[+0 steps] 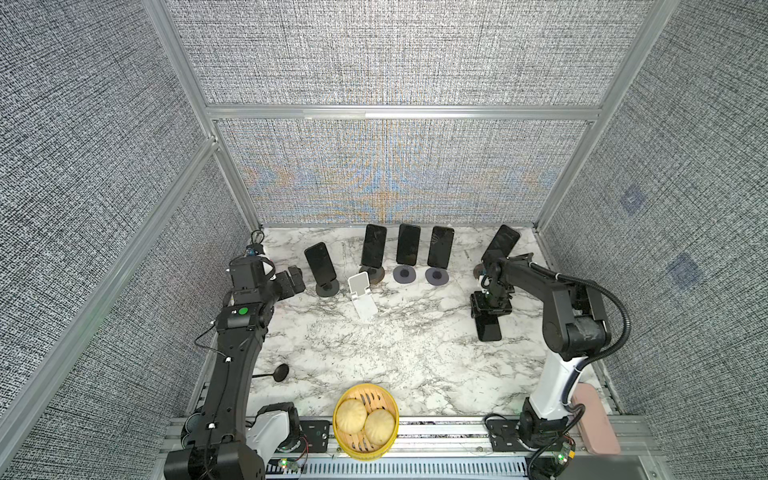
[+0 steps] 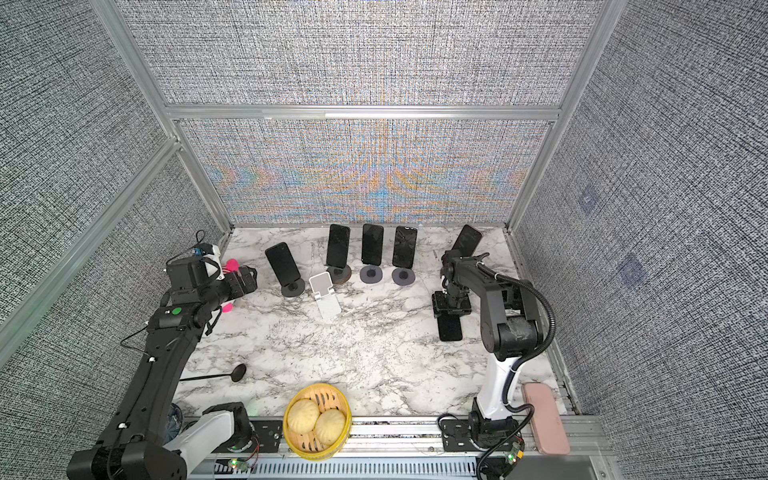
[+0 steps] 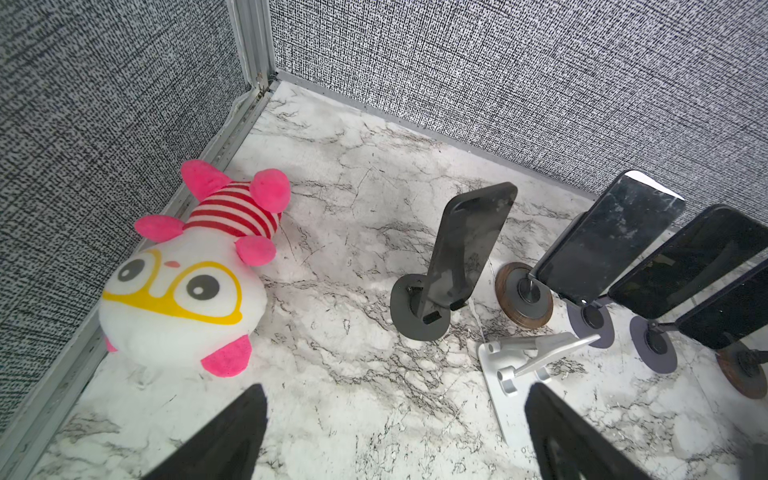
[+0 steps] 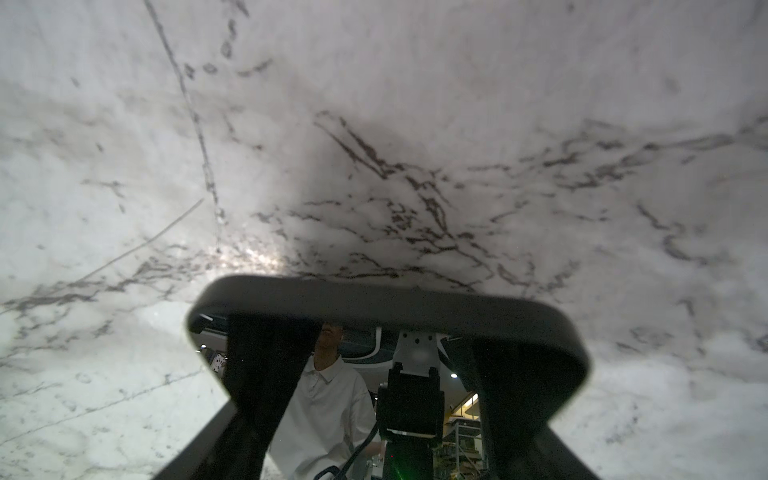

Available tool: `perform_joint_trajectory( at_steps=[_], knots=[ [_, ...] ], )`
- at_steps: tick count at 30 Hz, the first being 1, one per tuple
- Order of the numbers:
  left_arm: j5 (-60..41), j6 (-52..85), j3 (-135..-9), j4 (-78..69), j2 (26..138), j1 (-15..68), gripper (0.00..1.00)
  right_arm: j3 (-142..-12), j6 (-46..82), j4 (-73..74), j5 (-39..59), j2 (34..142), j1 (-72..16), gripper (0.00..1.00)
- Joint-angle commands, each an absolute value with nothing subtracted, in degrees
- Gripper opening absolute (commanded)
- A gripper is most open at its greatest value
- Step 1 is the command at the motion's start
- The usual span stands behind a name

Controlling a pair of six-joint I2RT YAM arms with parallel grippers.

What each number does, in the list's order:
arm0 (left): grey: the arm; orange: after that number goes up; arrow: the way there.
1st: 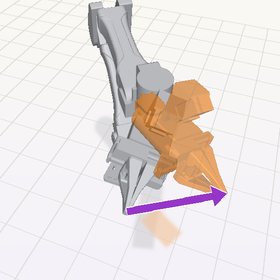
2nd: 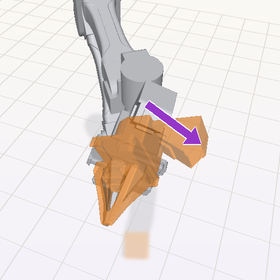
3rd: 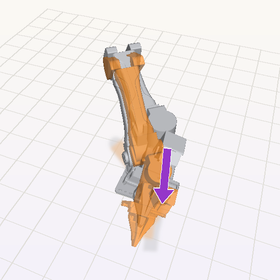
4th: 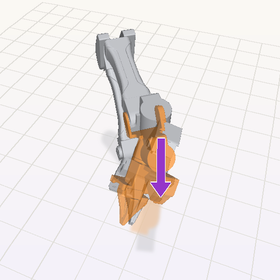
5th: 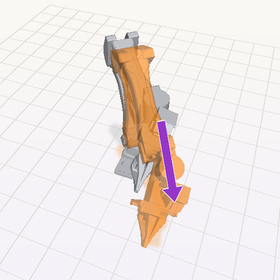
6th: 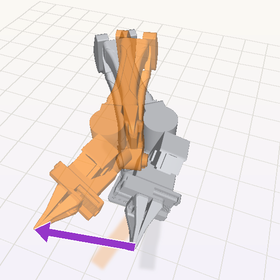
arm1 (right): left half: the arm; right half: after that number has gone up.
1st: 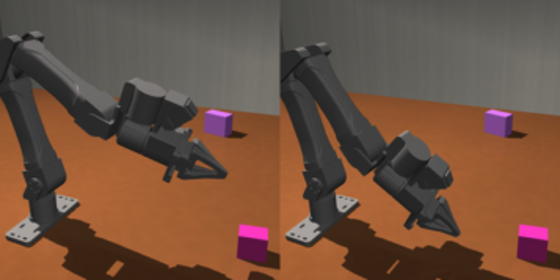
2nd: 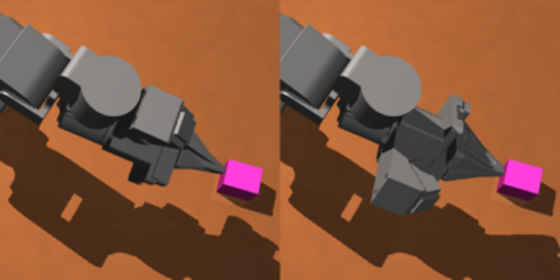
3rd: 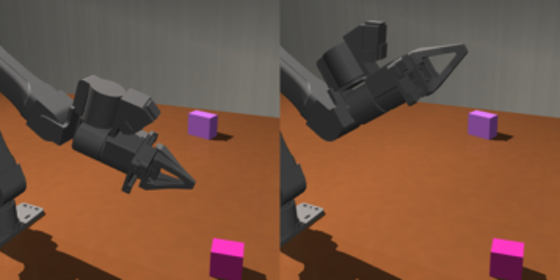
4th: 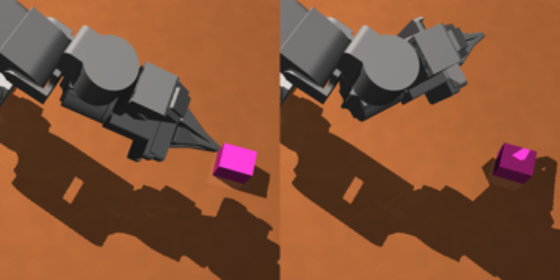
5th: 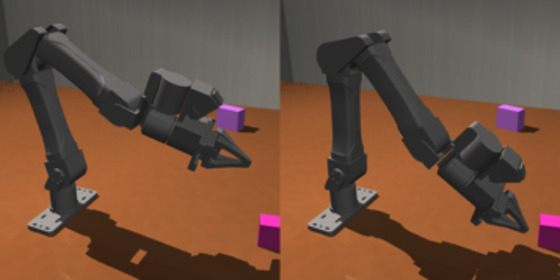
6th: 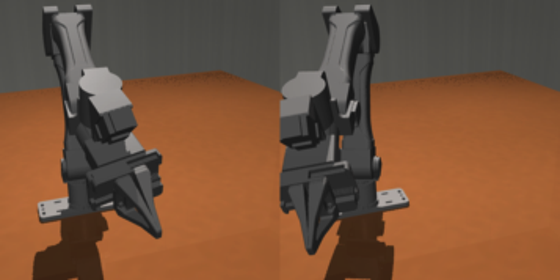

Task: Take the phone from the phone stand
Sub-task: 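Carry the phone toward the right arm's side and lower it flat onto the table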

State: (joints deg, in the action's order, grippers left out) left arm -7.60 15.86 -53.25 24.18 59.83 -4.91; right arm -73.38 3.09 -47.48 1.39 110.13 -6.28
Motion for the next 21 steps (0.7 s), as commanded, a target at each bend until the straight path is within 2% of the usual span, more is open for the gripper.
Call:
perform_joint_trajectory(
  at_steps=[1,16,21],
  knots=[
    [-7.78,14.94,-53.84,24.25,60.03,-4.85,0.98,-73.12,3.43,-47.55,1.81,110.86,-6.31,0.74],
    [-5.54,14.32,-53.88,24.74,60.13,-4.64,0.98,-73.43,3.78,-48.48,1.15,110.51,-6.25,0.83],
    [-1.63,13.58,-53.68,24.75,60.73,-2.61,0.99,-72.11,5.42,-48.86,0.45,105.20,-6.27,0.88]
  ],
)
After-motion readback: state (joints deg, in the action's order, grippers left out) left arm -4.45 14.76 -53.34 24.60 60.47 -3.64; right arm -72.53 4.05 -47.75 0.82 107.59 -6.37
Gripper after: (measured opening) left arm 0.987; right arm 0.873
